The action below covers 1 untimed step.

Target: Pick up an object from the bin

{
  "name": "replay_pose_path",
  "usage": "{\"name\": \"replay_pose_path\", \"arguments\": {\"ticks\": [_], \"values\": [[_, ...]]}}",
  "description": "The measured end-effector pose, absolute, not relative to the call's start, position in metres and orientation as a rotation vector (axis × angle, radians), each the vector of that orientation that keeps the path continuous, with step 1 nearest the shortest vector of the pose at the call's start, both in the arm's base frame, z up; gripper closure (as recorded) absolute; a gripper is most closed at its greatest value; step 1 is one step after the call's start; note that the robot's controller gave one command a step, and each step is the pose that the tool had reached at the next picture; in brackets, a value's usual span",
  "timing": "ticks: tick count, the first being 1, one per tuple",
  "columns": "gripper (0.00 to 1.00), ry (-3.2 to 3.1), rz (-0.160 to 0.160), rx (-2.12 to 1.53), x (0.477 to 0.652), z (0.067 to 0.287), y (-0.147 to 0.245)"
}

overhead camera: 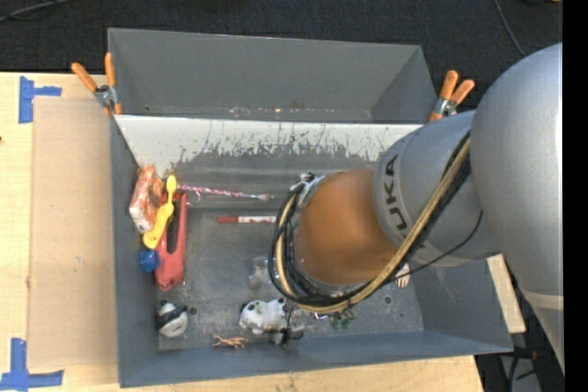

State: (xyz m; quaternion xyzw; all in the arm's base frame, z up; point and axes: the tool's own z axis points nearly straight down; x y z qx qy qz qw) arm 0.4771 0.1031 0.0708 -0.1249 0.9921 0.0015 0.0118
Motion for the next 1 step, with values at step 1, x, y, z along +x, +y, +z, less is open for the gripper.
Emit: {"name": "replay_pose_path", "arguments": {"ticks": [1], "values": [[0.0,3.032,0.005,-0.723,0.4825,0.0731,0.0954]]}}
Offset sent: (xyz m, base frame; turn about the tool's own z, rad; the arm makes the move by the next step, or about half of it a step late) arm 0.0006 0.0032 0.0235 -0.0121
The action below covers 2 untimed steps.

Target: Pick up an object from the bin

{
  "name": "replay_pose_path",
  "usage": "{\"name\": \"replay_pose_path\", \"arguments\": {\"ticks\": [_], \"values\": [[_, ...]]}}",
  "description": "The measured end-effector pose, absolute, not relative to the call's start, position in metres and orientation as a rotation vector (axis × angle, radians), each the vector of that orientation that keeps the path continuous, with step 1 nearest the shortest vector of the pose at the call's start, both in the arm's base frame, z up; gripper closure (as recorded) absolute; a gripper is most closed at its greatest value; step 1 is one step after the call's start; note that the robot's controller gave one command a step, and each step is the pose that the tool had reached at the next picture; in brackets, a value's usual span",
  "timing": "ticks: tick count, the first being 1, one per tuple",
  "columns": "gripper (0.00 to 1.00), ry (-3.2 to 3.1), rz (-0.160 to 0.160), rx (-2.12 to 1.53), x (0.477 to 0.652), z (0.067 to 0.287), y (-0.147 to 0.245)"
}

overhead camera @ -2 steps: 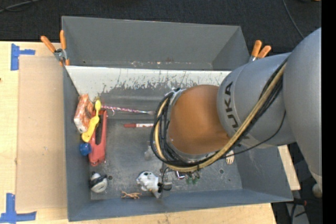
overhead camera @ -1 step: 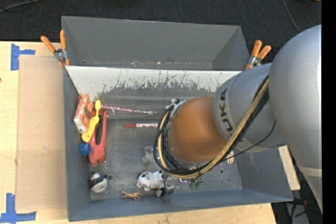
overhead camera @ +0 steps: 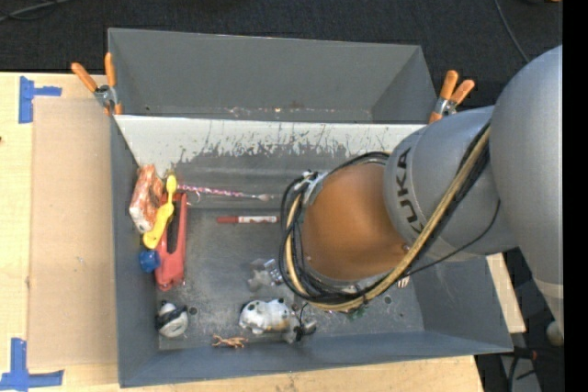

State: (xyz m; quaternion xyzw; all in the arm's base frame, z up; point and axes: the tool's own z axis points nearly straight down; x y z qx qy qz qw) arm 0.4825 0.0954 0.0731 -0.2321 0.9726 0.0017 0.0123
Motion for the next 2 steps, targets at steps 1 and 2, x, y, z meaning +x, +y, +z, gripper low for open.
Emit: {"name": "replay_pose_path", "arguments": {"ticks": [1,2], "values": [[0.0,3.018,0.002,-0.786,0.4801,0.0825,0.0981],[0.0,3.082,0.006,-0.474,0.4814,0.078,0.0971]]}}
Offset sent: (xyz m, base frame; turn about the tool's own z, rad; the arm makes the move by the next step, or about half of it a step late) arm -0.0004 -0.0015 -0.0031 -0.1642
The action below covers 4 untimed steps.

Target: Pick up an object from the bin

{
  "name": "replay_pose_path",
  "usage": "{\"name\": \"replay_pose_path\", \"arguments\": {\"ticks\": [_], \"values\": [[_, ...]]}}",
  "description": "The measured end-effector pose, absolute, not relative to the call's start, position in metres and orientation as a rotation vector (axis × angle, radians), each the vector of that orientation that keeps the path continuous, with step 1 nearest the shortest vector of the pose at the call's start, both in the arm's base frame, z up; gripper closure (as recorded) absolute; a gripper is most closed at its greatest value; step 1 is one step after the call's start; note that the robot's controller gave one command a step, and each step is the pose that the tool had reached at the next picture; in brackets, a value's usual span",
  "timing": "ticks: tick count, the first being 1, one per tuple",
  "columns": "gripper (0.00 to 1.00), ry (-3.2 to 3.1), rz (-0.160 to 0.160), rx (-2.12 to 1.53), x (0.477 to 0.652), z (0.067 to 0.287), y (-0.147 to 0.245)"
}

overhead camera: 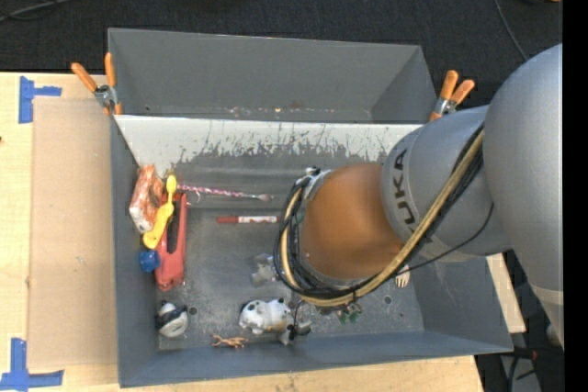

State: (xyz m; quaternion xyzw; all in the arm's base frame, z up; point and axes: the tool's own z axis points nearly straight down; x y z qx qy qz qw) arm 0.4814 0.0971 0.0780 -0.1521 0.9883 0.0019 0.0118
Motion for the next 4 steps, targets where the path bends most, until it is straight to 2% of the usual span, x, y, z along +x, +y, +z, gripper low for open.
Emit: {"name": "replay_pose_path", "arguments": {"ticks": [1,2,3,4], "values": [[0.0,3.003,0.004,-0.822,0.484,0.075,0.1],[0.0,3.044,0.007,-0.665,0.481,0.11,0.1],[0.0,3.005,0.005,-0.831,0.489,0.081,0.102],[1.0,2.921,0.001,-1.073,0.476,0.069,0.111]]}}
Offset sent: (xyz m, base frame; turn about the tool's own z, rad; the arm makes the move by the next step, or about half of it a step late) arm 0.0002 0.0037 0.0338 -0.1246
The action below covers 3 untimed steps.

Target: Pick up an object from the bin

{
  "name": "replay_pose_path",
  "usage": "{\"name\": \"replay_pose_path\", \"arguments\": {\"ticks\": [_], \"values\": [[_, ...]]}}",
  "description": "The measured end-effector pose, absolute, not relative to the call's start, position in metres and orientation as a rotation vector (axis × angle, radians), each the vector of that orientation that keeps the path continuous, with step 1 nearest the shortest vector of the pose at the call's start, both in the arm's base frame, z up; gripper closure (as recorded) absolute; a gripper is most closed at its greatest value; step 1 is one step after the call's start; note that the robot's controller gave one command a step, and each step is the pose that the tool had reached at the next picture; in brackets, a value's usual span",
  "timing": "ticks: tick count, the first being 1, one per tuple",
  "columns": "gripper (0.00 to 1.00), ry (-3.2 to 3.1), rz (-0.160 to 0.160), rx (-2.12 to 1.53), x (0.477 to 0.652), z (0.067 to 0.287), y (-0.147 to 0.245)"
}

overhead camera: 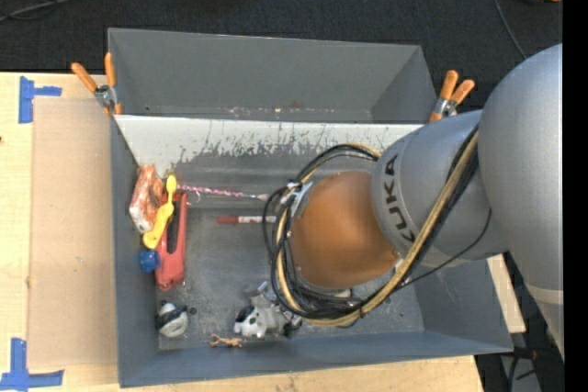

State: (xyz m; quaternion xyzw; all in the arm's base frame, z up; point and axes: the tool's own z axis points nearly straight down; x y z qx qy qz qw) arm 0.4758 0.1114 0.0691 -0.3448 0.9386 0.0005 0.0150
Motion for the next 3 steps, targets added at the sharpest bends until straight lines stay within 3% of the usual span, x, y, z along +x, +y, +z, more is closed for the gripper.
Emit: {"name": "replay_pose_path", "arguments": {"ticks": [1,2,3], "values": [[1.0,2.921,0.001,-1.072,0.476,0.069,0.111],[1.0,2.923,0.004,-1.081,0.504,0.129,0.129],[1.0,2.929,0.005,-1.093,0.498,0.195,0.132]]}}
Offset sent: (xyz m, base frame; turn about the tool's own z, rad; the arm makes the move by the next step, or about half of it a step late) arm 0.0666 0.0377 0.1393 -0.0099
